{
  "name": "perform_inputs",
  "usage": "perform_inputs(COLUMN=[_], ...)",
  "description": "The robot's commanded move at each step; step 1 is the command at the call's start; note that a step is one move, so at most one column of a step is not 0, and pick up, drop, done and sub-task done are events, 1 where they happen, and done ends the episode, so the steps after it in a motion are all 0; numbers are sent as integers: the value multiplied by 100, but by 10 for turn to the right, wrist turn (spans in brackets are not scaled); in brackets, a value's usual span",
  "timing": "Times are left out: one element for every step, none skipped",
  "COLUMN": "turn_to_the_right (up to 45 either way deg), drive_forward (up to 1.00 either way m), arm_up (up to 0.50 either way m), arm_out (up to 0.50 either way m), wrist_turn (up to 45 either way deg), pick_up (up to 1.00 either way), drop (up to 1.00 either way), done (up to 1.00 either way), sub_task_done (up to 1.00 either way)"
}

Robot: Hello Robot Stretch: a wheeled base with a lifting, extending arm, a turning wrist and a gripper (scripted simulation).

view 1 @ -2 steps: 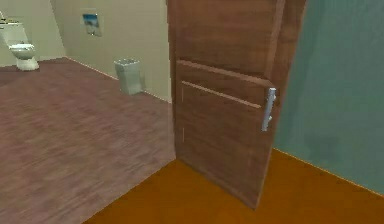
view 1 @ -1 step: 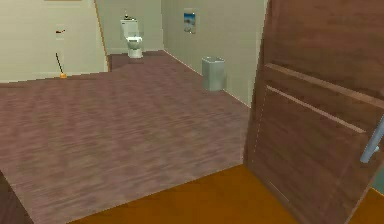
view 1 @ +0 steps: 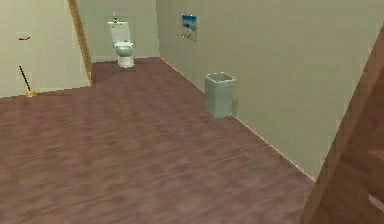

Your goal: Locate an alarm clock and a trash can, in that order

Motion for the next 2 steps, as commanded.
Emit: perform_inputs(turn_to_the_right=[-30, 0], drive_forward=[0, 60], arm_up=[0, 0], arm_out=[0, 0], wrist_turn=[0, 0], pick_up=[0, 0], drop=[0, 0], done=[0, 0], sub_task_done=[0, 0])
